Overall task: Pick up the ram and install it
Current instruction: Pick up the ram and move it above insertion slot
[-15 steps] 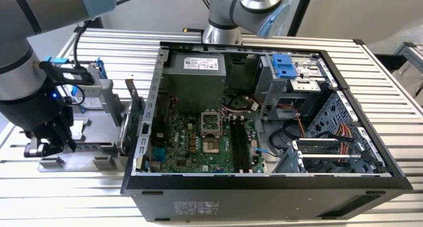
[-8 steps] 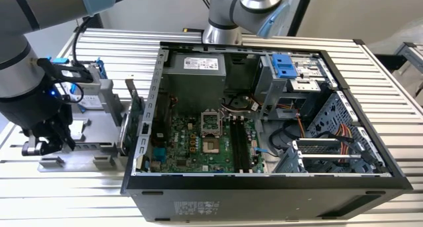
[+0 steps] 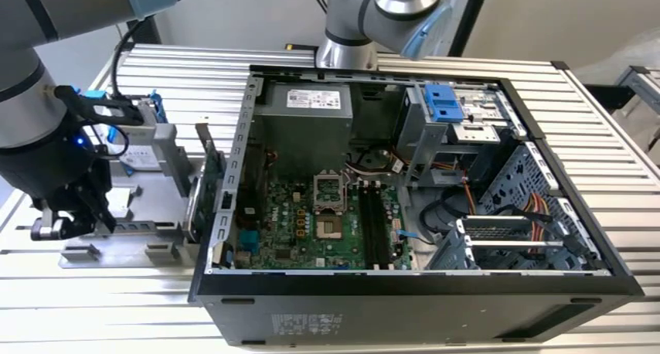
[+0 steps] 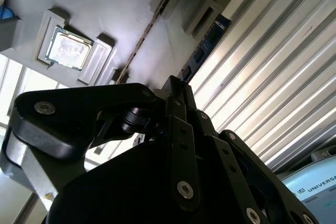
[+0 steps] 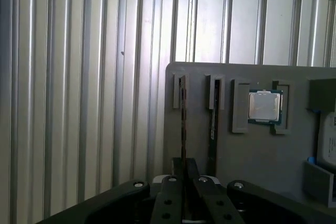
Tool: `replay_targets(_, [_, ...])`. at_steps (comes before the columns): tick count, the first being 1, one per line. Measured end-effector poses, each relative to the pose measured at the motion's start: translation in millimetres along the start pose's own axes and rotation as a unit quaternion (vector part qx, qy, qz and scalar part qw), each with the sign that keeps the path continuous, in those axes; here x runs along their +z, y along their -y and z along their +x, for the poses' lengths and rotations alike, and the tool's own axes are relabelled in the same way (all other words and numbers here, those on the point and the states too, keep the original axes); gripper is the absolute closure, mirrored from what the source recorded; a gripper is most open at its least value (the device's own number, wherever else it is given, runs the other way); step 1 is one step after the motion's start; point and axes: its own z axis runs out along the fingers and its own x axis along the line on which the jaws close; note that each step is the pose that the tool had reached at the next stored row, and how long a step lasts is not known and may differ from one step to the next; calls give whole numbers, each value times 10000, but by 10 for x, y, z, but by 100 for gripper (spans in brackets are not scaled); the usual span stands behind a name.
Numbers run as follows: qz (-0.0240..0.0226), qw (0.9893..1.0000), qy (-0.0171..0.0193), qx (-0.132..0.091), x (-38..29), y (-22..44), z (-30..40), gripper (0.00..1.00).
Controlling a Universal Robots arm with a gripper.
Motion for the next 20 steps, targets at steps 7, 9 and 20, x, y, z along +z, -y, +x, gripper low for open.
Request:
replay_targets(7, [1, 10000, 0, 0, -39, -1, 0, 100])
replay_targets(9, [0, 10000, 0, 0, -50, -1, 0, 100])
replay_targets(20, [0, 10000, 0, 0, -113, -2, 0, 100])
